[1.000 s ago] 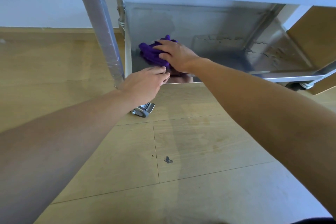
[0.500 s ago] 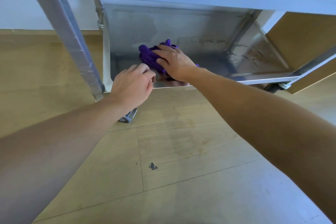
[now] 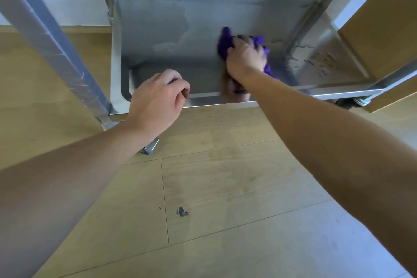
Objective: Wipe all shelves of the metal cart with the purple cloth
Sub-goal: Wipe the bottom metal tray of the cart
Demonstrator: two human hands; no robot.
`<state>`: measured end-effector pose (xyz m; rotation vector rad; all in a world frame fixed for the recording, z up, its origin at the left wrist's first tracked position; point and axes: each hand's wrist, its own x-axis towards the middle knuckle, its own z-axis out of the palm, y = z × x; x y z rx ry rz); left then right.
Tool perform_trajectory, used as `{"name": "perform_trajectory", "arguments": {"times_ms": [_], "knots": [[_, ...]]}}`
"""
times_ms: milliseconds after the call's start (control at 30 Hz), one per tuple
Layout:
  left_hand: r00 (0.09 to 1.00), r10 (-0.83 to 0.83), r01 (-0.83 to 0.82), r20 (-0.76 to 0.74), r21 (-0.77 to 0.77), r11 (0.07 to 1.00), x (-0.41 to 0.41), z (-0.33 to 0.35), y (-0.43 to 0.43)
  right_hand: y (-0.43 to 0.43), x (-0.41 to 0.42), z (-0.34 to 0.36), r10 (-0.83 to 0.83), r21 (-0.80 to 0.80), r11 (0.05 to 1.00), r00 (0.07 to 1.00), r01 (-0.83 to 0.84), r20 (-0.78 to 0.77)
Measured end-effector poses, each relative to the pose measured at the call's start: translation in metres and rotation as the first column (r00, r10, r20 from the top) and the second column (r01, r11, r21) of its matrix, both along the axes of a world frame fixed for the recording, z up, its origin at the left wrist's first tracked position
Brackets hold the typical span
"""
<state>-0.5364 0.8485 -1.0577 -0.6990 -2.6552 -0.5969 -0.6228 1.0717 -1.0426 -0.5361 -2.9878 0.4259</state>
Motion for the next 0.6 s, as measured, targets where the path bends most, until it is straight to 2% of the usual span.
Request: {"name": "perform_trajectory", "arguments": {"times_ms": [67, 133, 200, 267, 367, 433, 467, 533, 600], "knots": [[1.0, 0.015, -0.015, 0.009, 0.022, 1.0, -0.003, 0.001, 0.004, -0.034, -0.007, 0.001, 0.254, -0.013, 0.967, 0.967, -0.254, 0.0], [1.0, 0.013, -0.013, 0.009, 0.023, 1.0, -0.006, 0.003, 0.008, -0.059, -0.012, 0.002, 0.47, -0.033, 0.882, 0.882, -0.47, 0.026], [1.0, 0.001, -0.001, -0.006, 0.028, 1.0, -0.01, 0.004, 0.014, -0.064, -0.015, 0.004, 0.577, -0.08, 0.816, 0.816, -0.573, 0.043], [1.0, -0.012, 0.012, -0.001, 0.047, 0.999, -0.013, 0.006, 0.021, -0.052, -0.016, 0.006, 0.599, -0.123, 0.796, 0.801, -0.593, 0.014], [0.999, -0.045, 0.043, 0.028, 0.067, 0.997, -0.02, 0.006, 0.029, -0.009, -0.02, 0.004, 0.487, -0.077, 0.869, 0.873, -0.488, -0.037], [0.997, -0.057, 0.055, 0.042, 0.06, 0.997, -0.025, 0.003, 0.029, 0.024, -0.023, 0.003, 0.221, -0.094, 0.969, 0.973, -0.227, -0.065], [0.997, -0.058, 0.055, 0.048, 0.058, 0.997, -0.026, 0.0, 0.028, 0.034, -0.024, 0.002, 0.06, -0.131, 0.989, 0.996, -0.068, -0.063], [0.998, -0.052, 0.05, 0.047, 0.046, 0.998, -0.027, -0.004, 0.027, 0.036, -0.026, 0.001, -0.17, -0.178, 0.97, 0.985, 0.163, -0.023], [0.998, -0.039, 0.038, 0.039, 0.031, 0.999, -0.026, -0.007, 0.029, 0.017, -0.027, 0.001, -0.208, -0.112, 0.972, 0.978, 0.205, -0.008]]}}
